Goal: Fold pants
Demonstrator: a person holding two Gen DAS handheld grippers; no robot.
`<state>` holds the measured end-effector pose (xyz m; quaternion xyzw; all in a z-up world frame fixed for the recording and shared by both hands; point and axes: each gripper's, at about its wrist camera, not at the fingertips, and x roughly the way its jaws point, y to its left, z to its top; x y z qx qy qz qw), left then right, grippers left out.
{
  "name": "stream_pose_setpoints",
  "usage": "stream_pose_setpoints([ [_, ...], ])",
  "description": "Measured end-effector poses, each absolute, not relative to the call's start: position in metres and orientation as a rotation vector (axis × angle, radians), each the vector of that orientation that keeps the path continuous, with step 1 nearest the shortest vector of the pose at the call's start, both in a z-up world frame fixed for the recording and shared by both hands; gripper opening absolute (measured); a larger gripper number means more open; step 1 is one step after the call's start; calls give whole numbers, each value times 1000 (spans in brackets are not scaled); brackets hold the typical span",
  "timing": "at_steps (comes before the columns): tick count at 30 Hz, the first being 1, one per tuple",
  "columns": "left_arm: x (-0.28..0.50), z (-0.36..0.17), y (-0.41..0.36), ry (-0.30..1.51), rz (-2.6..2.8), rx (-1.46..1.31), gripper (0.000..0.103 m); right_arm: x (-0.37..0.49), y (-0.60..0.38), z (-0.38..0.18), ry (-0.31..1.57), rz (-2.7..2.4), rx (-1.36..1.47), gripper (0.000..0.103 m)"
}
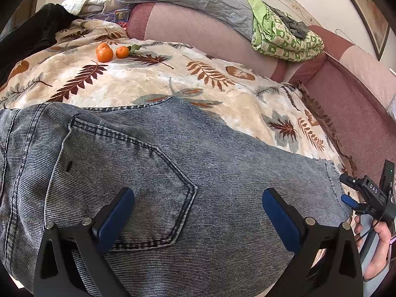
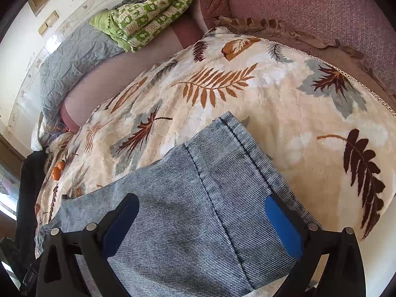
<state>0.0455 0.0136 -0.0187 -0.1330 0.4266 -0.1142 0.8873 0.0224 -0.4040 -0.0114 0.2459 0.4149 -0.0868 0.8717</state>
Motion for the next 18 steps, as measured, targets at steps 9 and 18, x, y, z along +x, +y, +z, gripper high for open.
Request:
stream_pose_setpoints([
  [9,45,-18,14,886,-237,-277,103,1,-412,-16,863,-122,710,103],
  [18,47,-18,5,891,-253,-263,103,-22,-417,-16,882,-61,776,103],
])
